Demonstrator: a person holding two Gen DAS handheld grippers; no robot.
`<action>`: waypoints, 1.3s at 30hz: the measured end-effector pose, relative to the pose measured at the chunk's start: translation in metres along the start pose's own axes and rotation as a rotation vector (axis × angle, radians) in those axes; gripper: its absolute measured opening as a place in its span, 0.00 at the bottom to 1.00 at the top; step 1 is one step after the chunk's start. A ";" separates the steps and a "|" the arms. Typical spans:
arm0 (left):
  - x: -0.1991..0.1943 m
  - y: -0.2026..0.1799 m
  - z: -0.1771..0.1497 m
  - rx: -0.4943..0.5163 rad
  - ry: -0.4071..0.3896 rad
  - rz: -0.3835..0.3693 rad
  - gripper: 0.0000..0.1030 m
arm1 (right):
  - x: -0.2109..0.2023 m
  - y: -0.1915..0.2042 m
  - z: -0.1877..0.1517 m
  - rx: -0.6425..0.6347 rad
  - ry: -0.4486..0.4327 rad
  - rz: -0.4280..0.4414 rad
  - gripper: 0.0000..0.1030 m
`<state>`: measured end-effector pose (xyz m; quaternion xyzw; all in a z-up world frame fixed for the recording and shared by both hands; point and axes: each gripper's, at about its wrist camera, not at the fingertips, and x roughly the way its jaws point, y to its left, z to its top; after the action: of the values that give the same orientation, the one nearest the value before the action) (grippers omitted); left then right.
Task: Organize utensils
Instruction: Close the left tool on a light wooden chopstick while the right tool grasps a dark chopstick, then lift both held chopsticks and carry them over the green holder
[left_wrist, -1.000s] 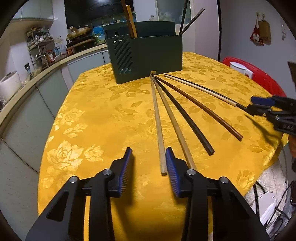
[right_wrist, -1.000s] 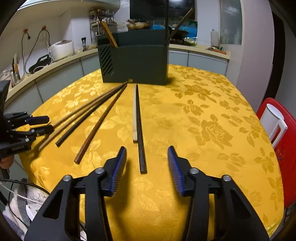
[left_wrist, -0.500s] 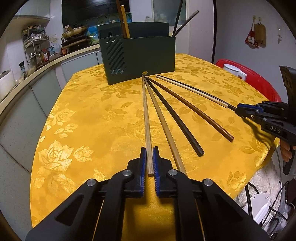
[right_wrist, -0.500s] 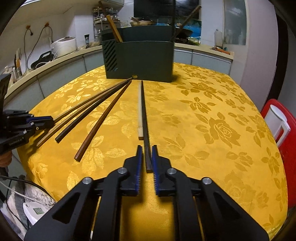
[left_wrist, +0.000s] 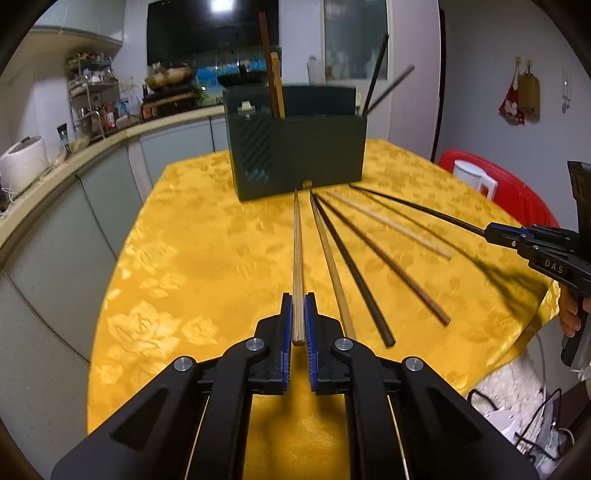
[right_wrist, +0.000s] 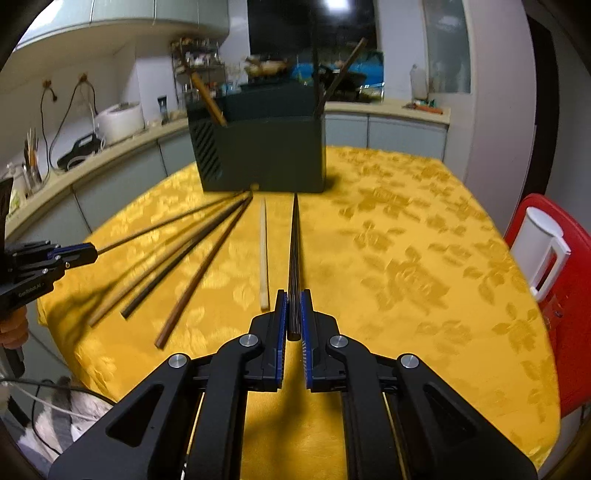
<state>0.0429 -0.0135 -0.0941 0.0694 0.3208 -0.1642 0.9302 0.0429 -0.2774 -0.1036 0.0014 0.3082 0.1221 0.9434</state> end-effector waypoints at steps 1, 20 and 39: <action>-0.003 0.000 0.002 -0.004 -0.009 0.001 0.06 | -0.003 -0.001 0.002 0.003 -0.011 -0.001 0.08; -0.066 0.016 0.055 -0.047 -0.215 0.050 0.06 | -0.060 -0.004 0.044 0.020 -0.210 0.015 0.08; -0.081 0.012 0.123 -0.011 -0.299 0.035 0.06 | -0.065 -0.003 0.111 0.045 -0.290 0.069 0.08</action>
<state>0.0574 -0.0097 0.0530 0.0447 0.1784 -0.1546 0.9707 0.0574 -0.2869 0.0239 0.0510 0.1711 0.1459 0.9731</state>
